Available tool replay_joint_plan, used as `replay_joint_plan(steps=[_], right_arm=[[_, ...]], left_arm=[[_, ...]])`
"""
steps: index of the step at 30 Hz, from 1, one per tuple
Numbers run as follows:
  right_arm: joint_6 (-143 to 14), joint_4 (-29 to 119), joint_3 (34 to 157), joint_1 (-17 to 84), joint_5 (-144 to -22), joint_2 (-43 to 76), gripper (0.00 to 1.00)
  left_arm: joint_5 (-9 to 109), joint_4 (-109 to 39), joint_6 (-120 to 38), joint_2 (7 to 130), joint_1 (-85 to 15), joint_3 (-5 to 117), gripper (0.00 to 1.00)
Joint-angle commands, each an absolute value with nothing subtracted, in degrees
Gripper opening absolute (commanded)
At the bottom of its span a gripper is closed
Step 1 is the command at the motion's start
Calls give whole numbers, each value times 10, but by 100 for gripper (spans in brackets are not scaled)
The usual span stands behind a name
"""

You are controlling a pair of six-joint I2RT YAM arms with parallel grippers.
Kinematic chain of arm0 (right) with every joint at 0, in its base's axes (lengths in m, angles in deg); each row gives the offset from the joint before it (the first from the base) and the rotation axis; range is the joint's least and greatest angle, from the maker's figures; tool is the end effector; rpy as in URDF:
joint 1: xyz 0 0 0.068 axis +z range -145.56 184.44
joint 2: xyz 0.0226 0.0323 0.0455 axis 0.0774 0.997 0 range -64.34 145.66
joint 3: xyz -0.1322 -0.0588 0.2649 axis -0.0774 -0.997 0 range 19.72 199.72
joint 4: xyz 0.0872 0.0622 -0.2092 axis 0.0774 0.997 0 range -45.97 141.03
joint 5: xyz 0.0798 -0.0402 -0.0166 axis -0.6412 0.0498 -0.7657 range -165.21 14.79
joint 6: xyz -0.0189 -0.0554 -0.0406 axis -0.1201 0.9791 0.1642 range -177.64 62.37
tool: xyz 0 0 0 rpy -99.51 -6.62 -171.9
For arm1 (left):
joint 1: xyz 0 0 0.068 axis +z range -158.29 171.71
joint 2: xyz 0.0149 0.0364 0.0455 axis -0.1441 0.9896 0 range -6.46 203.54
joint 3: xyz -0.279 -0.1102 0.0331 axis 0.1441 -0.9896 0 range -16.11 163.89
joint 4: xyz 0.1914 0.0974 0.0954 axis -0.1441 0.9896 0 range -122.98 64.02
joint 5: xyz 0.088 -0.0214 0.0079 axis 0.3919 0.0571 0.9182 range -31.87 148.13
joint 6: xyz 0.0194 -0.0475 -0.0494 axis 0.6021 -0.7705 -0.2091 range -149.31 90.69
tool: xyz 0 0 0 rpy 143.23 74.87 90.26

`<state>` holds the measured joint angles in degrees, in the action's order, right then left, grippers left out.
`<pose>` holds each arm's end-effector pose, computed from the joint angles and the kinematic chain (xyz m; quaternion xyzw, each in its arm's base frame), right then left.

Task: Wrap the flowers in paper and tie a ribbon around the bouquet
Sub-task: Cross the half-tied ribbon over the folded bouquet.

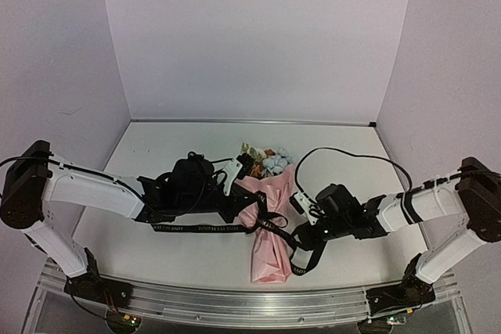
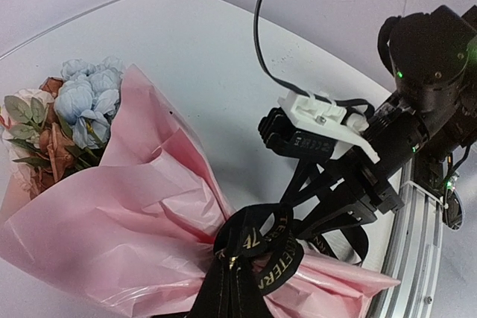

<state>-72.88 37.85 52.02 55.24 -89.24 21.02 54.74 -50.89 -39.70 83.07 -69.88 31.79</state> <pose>0.1558 0.2134 0.1739 -0.3245 0.8653 0.2940 0.2439 0.1589 -0.3013 0.2550 0.3763 0.7478 -0.3412 0.4276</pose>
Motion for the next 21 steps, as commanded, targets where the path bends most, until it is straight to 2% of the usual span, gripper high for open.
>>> replay_joint_plan(steps=[1, 5, 12, 21], right_arm=[[-777, 306, 503, 552, -897, 233, 38], [-814, 253, 489, 553, -897, 247, 35], [-837, 243, 500, 566, -903, 256, 29], [-859, 243, 501, 574, -904, 245, 7]], left_arm=[[534, -506, -408, 818, -691, 353, 0], [529, -506, -422, 819, -687, 354, 0], [518, -507, -430, 820, -684, 354, 0], [509, -503, -447, 815, -681, 356, 0]])
